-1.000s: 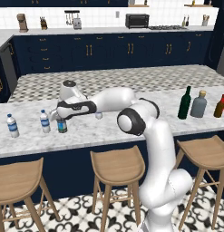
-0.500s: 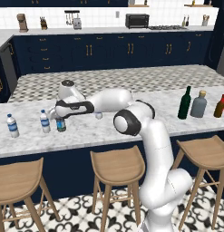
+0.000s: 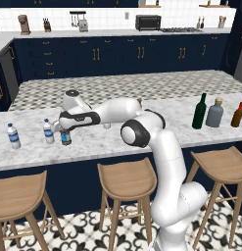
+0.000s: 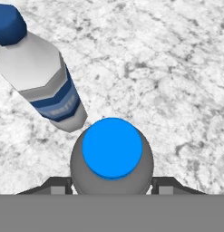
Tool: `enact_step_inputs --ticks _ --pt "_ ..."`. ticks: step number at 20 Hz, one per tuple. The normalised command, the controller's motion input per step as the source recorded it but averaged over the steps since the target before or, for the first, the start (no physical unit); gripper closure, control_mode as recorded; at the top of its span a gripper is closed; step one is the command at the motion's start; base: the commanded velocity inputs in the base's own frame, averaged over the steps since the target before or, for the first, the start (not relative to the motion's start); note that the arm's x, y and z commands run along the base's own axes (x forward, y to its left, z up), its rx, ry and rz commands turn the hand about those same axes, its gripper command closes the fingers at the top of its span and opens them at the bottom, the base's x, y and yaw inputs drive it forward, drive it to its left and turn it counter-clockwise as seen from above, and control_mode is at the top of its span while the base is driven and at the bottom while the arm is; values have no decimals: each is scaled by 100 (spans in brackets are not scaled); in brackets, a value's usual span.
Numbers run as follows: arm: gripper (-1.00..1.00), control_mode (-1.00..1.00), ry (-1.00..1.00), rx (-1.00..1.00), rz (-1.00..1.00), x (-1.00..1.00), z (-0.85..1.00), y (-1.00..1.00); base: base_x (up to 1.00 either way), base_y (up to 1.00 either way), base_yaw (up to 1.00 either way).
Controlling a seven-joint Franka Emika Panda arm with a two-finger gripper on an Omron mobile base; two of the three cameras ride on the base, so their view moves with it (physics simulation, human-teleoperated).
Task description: Move the plastic bottles in the middle to the plastics group, and the glass bottles in the middle to the glass group.
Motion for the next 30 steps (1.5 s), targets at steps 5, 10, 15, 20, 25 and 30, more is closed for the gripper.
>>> enact_step_inputs --ticks 5,10,15,20,25,30 --pt "100 -100 0 0 0 0 -8 0 0 0 0" --pt "-100 -100 0 0 0 0 0 0 0 0 0" --pt "-100 -100 0 0 0 0 0 0 0 0 0" --pt "-100 -100 0 0 0 0 0 0 0 0 0" --pt "-100 -100 1 0 0 -4 7 -5 0 0 0" --pt "-100 -100 0 0 0 -28 14 -20 0 0 0"
